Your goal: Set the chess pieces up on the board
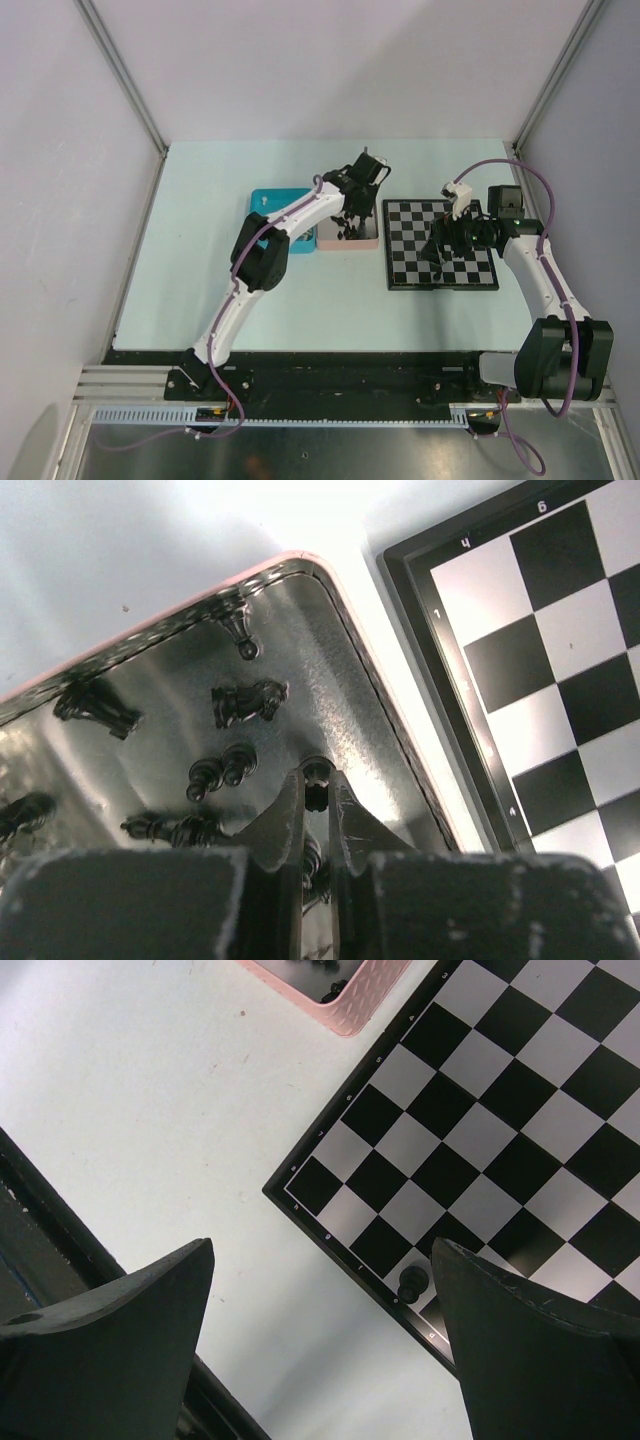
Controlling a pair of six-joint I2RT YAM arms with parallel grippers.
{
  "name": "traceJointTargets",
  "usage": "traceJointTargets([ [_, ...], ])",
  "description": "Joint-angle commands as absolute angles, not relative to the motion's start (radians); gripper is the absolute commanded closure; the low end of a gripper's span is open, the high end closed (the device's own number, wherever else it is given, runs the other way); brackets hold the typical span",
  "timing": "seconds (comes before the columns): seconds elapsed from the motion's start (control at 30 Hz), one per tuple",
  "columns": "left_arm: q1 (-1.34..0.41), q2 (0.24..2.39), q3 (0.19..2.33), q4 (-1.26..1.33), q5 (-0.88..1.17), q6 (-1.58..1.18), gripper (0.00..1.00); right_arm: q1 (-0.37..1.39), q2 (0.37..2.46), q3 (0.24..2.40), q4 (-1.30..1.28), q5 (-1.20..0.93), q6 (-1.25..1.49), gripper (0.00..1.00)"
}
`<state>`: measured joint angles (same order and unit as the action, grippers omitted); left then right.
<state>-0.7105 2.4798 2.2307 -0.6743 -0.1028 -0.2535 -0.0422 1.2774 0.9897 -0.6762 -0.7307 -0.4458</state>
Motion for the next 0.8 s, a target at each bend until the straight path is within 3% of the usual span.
traceJointTargets([
  [0.0, -0.712, 2.298, 2.197, -0.670, -0.130, -0.221, 0.96, -0.037, 1.275, 1.014, -0.677, -0.739, -0.453, 0.05],
  [0.47, -0.834, 1.938, 1.882, -0.666, -0.016, -0.179, 0.98, -0.081, 1.258, 1.014, -0.673, -0.712, -0.439, 0.05],
  [0.77, -0.999, 1.965, 1.795, -0.624, 0.038, -0.241, 0.98, -0.156, 1.247, 1.003, -0.621, -0.658, -0.351, 0.05],
])
